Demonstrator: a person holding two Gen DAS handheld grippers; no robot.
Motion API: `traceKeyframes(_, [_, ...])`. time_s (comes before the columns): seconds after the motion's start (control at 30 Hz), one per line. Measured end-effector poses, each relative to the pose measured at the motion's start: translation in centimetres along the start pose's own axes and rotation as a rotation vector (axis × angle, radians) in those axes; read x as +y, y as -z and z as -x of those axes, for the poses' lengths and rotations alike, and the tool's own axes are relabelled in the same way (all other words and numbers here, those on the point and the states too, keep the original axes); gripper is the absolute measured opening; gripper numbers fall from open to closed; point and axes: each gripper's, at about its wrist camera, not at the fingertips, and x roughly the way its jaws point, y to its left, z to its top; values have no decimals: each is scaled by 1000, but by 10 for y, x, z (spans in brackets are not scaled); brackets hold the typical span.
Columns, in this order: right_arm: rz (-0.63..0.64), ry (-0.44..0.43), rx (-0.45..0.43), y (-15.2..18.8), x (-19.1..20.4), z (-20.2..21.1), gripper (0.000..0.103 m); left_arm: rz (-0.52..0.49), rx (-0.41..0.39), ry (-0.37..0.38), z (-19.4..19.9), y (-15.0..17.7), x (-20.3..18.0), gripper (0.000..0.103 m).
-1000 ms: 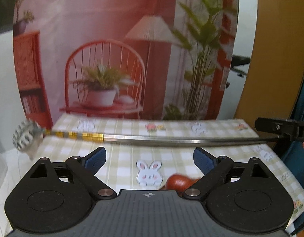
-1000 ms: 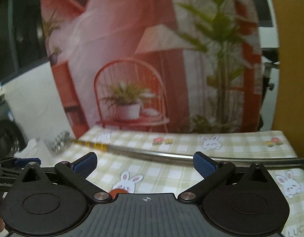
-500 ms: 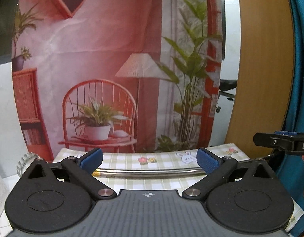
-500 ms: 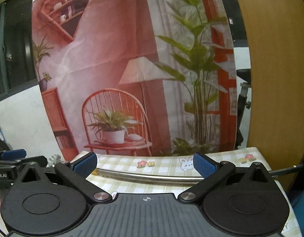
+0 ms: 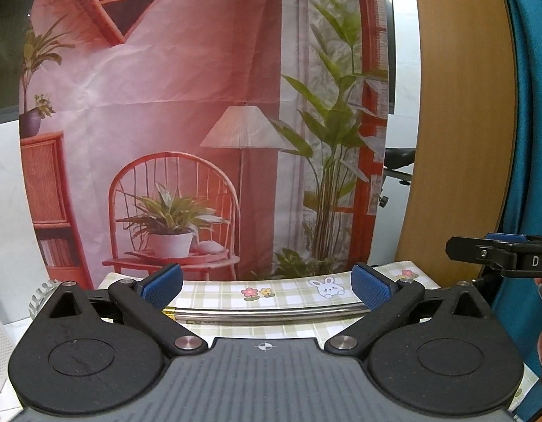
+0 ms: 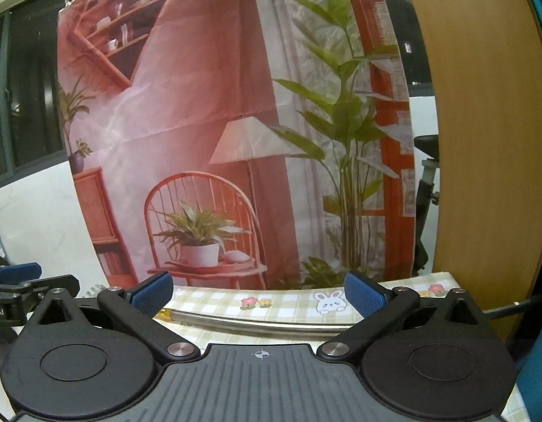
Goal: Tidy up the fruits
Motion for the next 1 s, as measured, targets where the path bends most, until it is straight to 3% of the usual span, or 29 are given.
traceKeyframes(1.0, [13,10,-9,-1,4,3,103,-20,-6,-13,0,-1,1,103])
